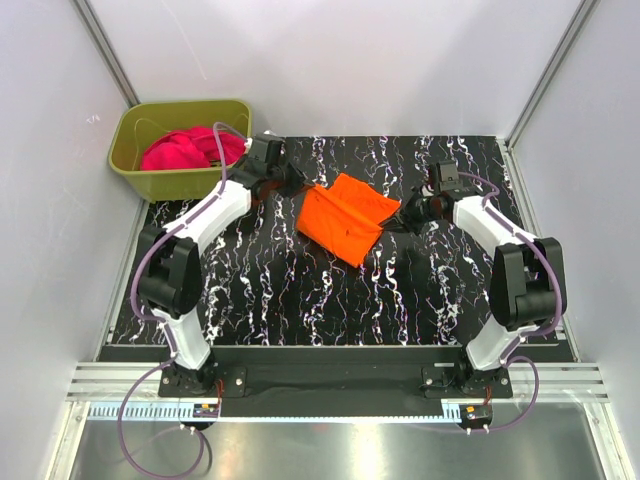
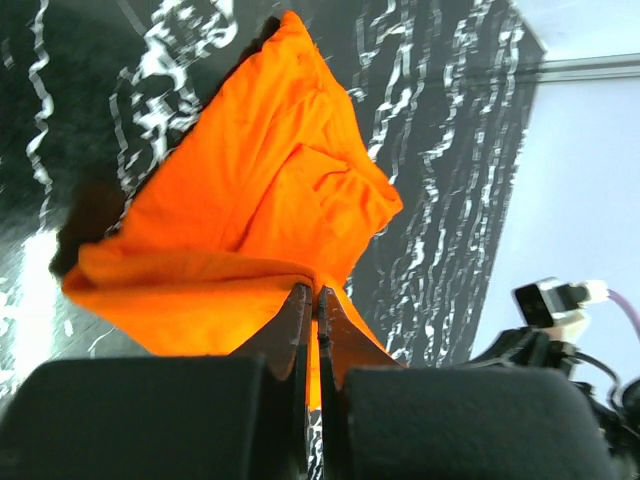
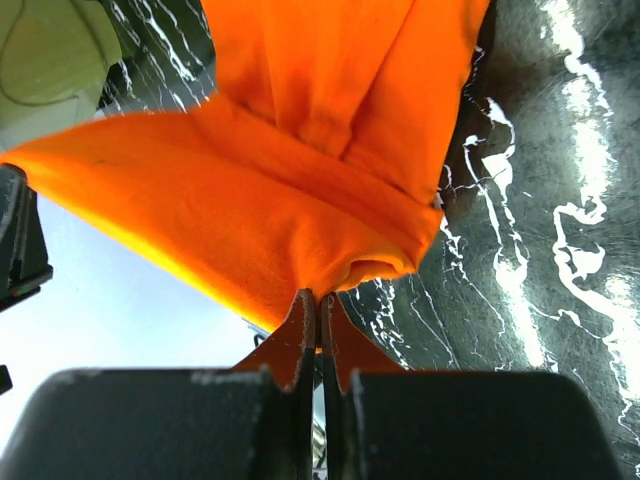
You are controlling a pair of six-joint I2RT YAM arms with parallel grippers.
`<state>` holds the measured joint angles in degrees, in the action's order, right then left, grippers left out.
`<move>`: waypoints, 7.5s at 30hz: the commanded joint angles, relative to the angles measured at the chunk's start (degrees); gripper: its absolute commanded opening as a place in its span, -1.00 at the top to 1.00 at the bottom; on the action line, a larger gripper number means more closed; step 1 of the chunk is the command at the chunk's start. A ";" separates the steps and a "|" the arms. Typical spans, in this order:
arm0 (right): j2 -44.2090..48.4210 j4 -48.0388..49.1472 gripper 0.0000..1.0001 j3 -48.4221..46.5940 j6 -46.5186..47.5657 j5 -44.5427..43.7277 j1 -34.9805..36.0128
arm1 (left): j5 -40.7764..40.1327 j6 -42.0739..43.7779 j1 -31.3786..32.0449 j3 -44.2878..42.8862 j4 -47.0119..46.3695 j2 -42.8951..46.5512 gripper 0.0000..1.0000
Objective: Fold and stack the t-shirts
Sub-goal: Fold the tshirt
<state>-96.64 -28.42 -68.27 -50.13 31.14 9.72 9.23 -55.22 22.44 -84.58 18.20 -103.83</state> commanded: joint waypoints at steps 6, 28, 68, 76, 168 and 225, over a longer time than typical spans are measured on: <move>3.64 -1.10 1.00 2.08 3.10 4.37 -0.14 | 1.22 0.47 -1.34 11.23 -1.59 10.12 1.00; 46.35 -9.36 1.00 32.75 -13.41 -4.85 27.98 | 5.62 -12.19 -1.08 61.98 17.46 81.45 1.00; 18.69 -8.66 1.00 16.51 -0.24 11.75 0.05 | 14.40 7.67 -1.25 1.09 9.31 4.46 1.00; 7.27 -6.82 1.00 11.58 2.49 12.37 -1.89 | 17.57 8.20 -2.31 -10.59 9.31 -9.01 1.00; -13.05 3.46 -0.19 1.03 20.95 3.58 -4.53 | 17.66 28.86 0.85 -0.85 -0.71 -13.59 -0.05; -21.31 -5.76 0.88 -17.68 22.27 4.46 -1.28 | 2.11 25.34 -1.25 0.91 6.41 -6.21 1.00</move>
<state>-117.54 -34.17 -82.50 -28.73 35.11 8.36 14.81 -30.48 22.17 -81.30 24.53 -110.45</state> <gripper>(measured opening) 0.103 0.016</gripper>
